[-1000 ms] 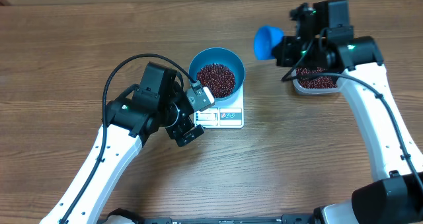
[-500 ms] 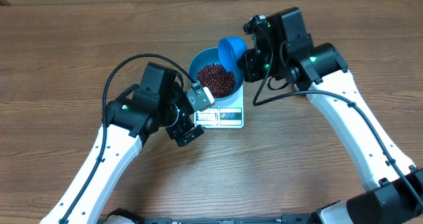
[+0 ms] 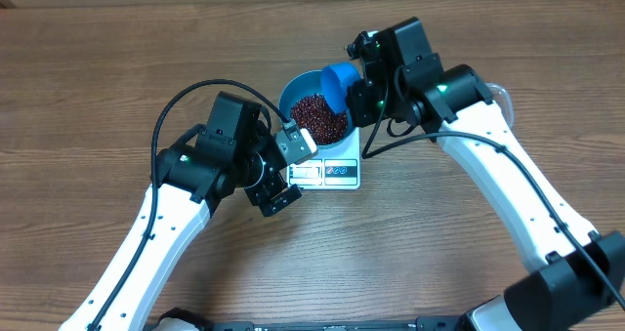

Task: Scoop item into bowl and weigh 150g on scale
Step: 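Carry the scoop over the teal bowl and tip it, right gripper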

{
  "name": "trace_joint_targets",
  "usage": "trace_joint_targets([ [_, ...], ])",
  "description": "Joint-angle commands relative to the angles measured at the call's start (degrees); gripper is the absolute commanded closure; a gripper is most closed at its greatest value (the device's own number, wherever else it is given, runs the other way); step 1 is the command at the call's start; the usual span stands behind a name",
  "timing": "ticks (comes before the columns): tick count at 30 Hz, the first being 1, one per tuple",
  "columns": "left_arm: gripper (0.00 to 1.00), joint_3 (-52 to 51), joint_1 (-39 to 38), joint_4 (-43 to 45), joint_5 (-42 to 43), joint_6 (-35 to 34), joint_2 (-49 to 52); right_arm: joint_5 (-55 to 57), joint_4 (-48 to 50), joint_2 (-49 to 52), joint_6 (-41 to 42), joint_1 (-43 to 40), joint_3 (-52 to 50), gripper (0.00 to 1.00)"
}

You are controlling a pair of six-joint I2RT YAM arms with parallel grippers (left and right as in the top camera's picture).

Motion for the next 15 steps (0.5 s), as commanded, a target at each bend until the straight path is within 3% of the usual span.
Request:
trace_joint_targets([
  [1,0.00,-0.31,-0.13,0.24,0.46,1.07,0.31,0.61,0.42,3.19,-0.28,0.28,0.76,0.96],
  [15,0.01,-0.31,-0.11,0.24,0.46,1.07,0.31,0.59,3.65,6.60,-0.07,0.76,0.76,0.96],
])
